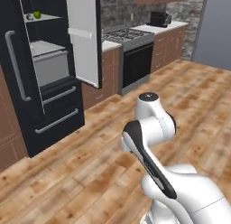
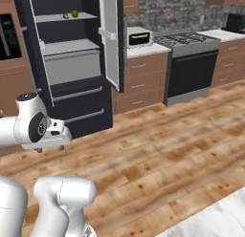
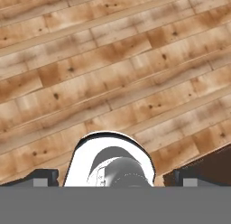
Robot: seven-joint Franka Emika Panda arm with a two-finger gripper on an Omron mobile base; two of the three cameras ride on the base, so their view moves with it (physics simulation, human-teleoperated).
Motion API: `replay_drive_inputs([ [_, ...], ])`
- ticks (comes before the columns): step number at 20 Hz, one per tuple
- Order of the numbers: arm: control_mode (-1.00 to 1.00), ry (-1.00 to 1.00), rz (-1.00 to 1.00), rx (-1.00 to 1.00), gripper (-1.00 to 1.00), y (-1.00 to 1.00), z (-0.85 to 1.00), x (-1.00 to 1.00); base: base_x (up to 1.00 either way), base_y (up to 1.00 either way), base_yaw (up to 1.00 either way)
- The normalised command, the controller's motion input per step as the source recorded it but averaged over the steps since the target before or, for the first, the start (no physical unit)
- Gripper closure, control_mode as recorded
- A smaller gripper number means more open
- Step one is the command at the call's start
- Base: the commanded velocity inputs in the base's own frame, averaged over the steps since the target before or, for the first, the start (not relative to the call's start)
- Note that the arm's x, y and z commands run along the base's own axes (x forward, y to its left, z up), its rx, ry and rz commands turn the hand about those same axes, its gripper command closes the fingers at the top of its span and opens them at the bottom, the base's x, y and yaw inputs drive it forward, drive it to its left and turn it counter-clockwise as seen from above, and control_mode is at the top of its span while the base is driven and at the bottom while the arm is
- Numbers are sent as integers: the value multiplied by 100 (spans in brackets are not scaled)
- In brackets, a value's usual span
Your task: Gather the mushroom and lime from the fridge and place them on a tray on the dining counter. Then gather the chicken drumsticks from the fridge and place them on the other tray.
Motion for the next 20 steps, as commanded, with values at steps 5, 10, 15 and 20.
replay_drive_inputs([
  [5,100,0,0,0,-100,0,0,0,100,0,0],
  [10,100,0,0,0,-100,0,0,0,100,0,0],
  [15,100,0,0,0,-100,0,0,0,100,3,1],
  [20,100,0,0,0,-100,0,0,0,100,18,3],
])
